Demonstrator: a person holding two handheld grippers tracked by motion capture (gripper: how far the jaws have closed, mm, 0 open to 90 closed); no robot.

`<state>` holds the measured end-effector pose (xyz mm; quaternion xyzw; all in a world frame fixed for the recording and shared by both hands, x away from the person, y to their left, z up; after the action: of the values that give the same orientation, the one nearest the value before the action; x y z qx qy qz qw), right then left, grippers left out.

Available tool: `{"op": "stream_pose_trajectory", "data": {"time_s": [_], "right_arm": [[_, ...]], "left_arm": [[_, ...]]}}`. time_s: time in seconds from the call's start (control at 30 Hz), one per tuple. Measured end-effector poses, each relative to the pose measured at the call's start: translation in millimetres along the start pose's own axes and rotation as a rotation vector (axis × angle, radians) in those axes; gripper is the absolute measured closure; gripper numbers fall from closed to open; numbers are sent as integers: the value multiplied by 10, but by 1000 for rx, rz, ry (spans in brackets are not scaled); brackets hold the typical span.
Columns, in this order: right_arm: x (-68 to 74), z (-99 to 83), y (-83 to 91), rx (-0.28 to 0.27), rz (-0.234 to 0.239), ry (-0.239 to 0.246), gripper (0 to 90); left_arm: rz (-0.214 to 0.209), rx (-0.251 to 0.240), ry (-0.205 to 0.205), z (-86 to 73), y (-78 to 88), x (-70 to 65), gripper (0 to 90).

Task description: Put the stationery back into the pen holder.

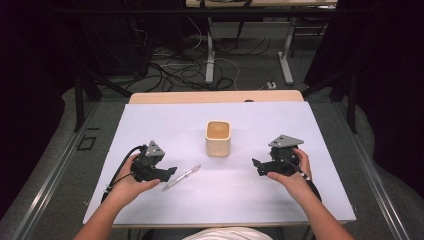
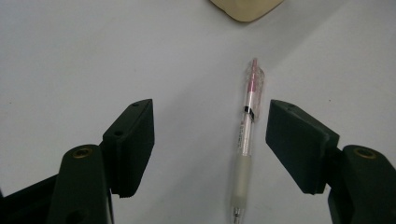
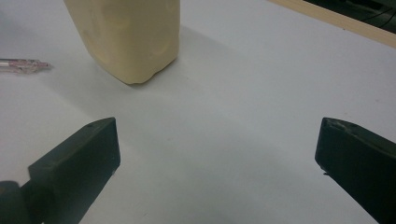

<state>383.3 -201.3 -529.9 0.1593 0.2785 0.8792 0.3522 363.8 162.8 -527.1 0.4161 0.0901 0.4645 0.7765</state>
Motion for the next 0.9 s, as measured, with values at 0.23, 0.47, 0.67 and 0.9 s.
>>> {"op": "stream_pose_trajectory", "data": {"time_s": [0.23,0.47,0.67,0.9], "right_arm": [[9,-16,-18,14,12,1,0],[7,-21,-23,11,18,-3,3],[3,-32,-34,16,32,-12,7],[-6,-49,-48,23,34,-18,8]], "left_arm": [[-52,47,-12,67,-23,-77,362],[-111,128,-22,93,-92,-107,422],[-118,212,-66,52,-179,-136,473],[-129,273,-95,23,-229,-184,543]]}}
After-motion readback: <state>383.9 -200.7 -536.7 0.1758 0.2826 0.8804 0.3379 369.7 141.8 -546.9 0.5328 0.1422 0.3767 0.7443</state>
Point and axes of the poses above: each handheld gripper's, and its own axes: y roughly backward along the jaws, z roughly out of its top, x roughly to its left, the point moved 5 cm from there along -y, roughly forward along the jaws, and after that the axes turned 15 degrees about z, right-handed, at the moved point
